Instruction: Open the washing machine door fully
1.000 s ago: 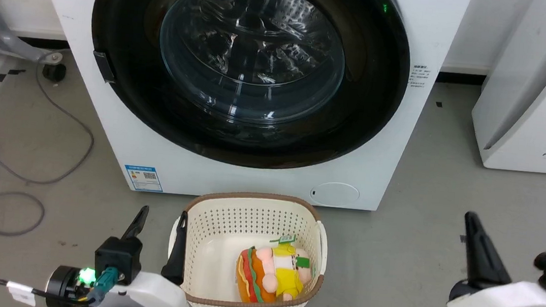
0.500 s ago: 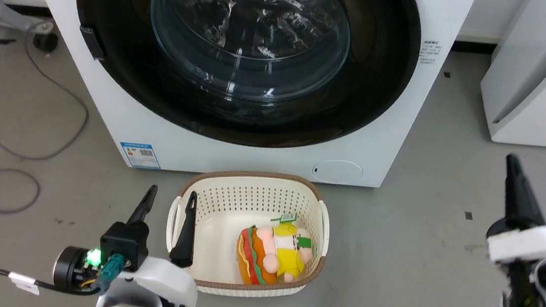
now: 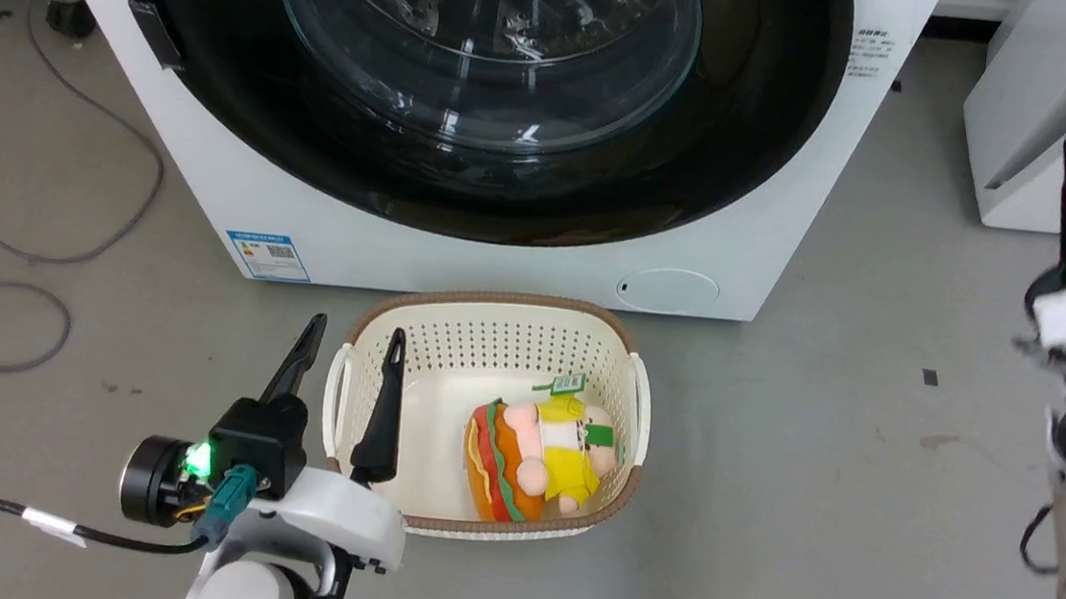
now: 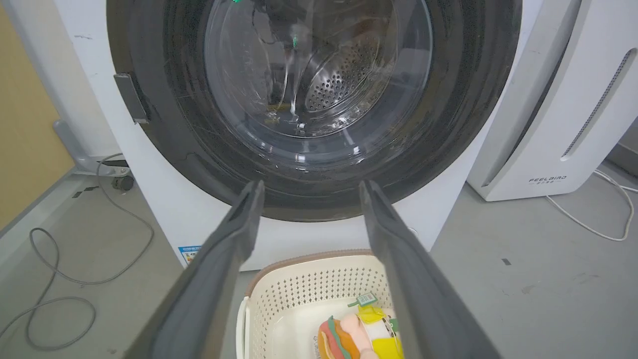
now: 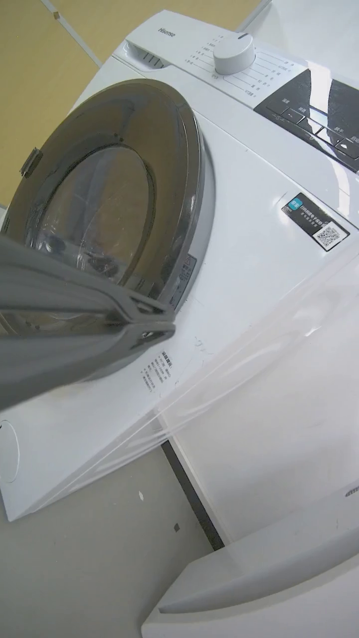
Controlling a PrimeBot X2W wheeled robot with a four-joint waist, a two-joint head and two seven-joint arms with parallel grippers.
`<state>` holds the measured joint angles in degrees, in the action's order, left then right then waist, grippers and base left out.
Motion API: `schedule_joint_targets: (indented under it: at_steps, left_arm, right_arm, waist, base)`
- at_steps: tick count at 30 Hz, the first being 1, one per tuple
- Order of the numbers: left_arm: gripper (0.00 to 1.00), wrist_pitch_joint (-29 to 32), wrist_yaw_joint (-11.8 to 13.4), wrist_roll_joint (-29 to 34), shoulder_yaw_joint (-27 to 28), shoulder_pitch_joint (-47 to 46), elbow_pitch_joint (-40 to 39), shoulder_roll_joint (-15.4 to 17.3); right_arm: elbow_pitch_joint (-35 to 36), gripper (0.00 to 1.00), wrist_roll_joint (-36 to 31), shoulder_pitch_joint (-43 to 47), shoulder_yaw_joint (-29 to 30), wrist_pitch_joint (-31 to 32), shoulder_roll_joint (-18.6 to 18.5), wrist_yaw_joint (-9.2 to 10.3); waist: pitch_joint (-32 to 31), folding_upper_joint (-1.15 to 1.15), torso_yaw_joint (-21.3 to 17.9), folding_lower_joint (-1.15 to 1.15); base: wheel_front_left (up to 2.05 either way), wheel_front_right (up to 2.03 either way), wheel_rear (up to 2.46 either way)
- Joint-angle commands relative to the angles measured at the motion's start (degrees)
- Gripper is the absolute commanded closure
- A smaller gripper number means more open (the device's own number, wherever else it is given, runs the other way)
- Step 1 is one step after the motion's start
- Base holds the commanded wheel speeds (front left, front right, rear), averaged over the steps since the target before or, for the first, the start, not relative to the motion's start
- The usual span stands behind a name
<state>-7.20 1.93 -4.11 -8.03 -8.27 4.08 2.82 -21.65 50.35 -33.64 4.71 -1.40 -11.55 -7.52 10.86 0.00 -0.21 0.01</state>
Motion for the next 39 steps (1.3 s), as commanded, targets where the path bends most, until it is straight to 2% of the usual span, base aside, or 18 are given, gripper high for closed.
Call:
schedule_joint_targets:
  at_steps: [1,14,23,32,39]
  left_arm:
    - [0.00,-0.7,0.4,-0.4,-0.4,-1.4,0.1,0.1]
    - [0.00,-2.1,0.8,-0.9,-1.8,-4.1,0.3,0.1]
    - [0.00,-3.2,1.2,-1.5,-3.5,-6.3,0.5,0.1]
    - [0.00,-4.3,2.1,-2.5,-5.1,-8.4,0.6,0.1]
    - [0.00,-5.1,2.7,-3.2,-6.4,-10.2,0.7,0.1]
  right_arm:
    - [-2.0,1.00,2.5,-4.1,-0.6,0.5,-1.2,0.01]
    - [-13.0,1.00,9.1,-21.6,-6.2,6.7,-4.1,0.02]
    - [-21.2,1.00,12.2,-34.7,-12.0,15.0,-5.9,0.02]
    - [-26.5,1.00,15.6,-44.7,-17.8,26.9,-7.3,0.02]
    - [-30.4,1.00,18.4,-51.2,-20.8,30.7,-7.7,0.02]
  waist:
    - [0.8,0.00,0.0,-0.01]
    - [4.6,0.00,0.0,-0.01]
    - [7.6,0.00,0.4,-0.01]
    - [10.5,0.00,0.9,-0.01]
    - [13.1,0.00,1.1,-0.01]
  base:
    - [0.00,0.00,0.00]
    - [0.00,0.00,0.00]
    - [0.00,0.00,0.00]
    - [0.00,0.00,0.00]
    - [0.00,0.00,0.00]
